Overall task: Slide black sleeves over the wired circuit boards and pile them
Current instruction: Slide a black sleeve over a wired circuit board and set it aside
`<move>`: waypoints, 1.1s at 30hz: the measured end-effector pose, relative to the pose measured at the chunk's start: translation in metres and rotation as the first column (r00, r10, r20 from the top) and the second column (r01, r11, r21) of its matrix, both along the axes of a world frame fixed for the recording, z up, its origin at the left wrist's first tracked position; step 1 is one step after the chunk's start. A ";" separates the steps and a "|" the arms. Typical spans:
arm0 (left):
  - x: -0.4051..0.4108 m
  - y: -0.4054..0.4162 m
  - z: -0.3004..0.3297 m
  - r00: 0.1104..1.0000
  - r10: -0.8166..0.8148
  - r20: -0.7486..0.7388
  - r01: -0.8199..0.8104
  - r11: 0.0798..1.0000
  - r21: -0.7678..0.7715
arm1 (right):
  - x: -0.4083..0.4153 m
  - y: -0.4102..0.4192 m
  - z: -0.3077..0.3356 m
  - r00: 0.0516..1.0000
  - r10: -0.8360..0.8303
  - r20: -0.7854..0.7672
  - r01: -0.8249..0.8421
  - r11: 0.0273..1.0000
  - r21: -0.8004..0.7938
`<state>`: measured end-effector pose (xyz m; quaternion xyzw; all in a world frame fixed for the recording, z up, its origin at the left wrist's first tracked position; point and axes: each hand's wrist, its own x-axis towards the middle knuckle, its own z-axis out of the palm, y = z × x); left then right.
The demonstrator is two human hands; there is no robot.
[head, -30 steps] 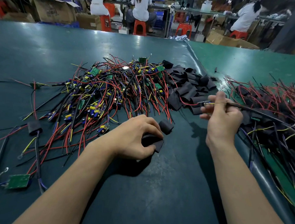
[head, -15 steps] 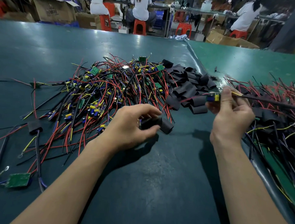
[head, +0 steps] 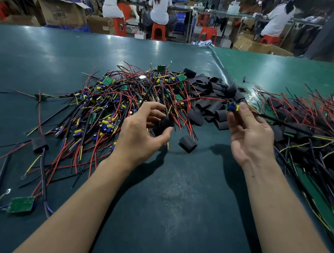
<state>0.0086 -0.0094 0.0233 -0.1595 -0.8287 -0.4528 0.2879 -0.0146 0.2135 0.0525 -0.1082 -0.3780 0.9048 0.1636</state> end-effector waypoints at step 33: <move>0.001 0.001 0.003 0.996 0.010 -0.090 -0.008 1.000 0.016 | -0.008 -0.001 -0.015 0.992 -0.030 0.126 0.007 0.985 0.173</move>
